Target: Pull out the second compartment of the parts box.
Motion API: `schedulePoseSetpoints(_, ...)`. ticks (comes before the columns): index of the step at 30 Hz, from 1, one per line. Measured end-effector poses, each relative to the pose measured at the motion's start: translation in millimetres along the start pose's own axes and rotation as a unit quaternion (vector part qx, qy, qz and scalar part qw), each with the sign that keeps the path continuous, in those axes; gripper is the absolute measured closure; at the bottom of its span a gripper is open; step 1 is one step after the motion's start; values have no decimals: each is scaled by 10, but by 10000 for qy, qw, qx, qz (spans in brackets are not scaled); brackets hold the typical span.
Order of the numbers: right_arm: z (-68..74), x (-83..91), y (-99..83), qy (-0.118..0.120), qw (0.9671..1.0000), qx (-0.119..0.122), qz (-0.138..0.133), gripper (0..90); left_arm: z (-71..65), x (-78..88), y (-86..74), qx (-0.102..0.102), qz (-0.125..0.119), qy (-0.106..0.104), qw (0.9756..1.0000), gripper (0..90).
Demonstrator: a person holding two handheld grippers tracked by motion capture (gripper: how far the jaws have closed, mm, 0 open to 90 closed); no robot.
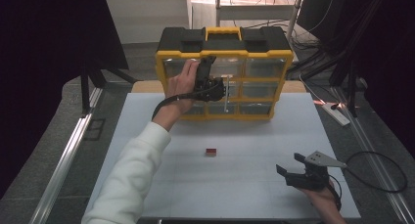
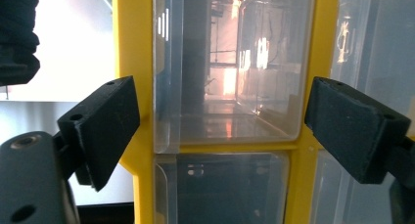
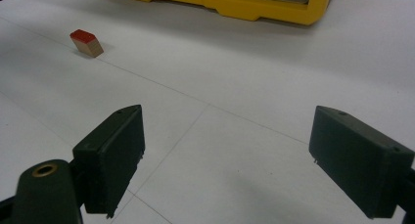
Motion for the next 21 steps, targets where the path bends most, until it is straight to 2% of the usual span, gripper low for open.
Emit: schedulePoseSetpoints(21,-1,4,-1,7,10000,-11,-1,138,0,-9,37,75,14,174,9998,230)
Point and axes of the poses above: each handheld gripper's, and its own axes: x roughly backward along the jaws, y roughly out of its top, z roughly to its left, the point moved 3 cm from there along -x, roughly forward along the jaws, and after that the axes turned 7 degrees about y, right-handed, at the moved point
